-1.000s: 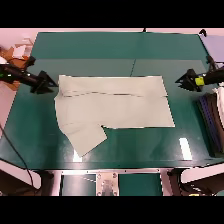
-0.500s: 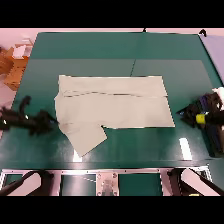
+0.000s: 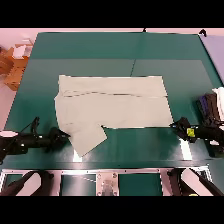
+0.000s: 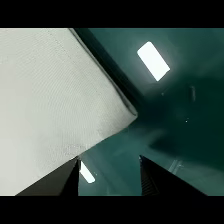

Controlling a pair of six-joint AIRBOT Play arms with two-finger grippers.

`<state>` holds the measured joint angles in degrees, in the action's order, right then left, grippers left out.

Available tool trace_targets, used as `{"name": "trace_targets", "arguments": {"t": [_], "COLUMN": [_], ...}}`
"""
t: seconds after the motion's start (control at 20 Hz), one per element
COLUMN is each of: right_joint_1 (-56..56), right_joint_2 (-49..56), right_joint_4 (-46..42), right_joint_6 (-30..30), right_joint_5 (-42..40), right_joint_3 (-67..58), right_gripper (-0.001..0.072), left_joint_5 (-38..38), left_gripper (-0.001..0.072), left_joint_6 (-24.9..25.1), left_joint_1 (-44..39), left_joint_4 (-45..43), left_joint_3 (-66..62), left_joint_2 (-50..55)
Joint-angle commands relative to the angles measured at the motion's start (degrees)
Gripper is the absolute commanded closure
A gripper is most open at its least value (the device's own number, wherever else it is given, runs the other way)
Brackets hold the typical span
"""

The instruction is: Fold the shirts.

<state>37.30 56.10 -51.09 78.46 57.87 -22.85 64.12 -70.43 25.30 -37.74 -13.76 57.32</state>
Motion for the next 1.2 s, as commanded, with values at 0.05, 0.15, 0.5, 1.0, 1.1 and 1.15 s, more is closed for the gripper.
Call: {"name": "trace_targets", "arguments": {"t": [0.05, 0.15, 0.5, 1.0, 1.1, 1.15], "right_joint_1": [0.0, 0.0, 0.0, -1.1, -2.3, -3.2], "right_joint_2": [0.0, 0.0, 0.0, 7.3, 7.9, 7.9], "right_joint_4": [2.1, 2.2, 2.1, 18.1, 18.1, 18.4], "right_joint_6": [0.0, 0.0, 0.1, -7.8, -8.0, -8.0], "right_joint_5": [-1.5, -2.4, -0.5, -13.8, -13.7, -13.6], "right_joint_3": [0.5, 0.5, 1.8, 4.6, 4.6, 4.6], "right_gripper": [0.0310, 0.0307, 0.0268, 0.0312, 0.0435, 0.0459], "left_joint_5": [-8.5, -13.0, -11.5, -11.6, -11.5, -11.1], "left_gripper": [0.0253, 0.0251, 0.0678, 0.0677, 0.0678, 0.0677], "left_joint_6": [3.3, 3.0, 3.4, 3.4, 3.5, 3.4], "left_joint_1": [-6.3, -15.9, -19.8, -19.8, -19.8, -19.8], "left_joint_4": [7.1, 11.6, 11.9, 12.1, 12.0, 12.0], "left_joint_3": [1.2, 1.1, 0.0, 0.0, -0.4, -1.2], "left_joint_2": [0.6, 2.8, 3.8, 3.8, 3.8, 3.8]}}
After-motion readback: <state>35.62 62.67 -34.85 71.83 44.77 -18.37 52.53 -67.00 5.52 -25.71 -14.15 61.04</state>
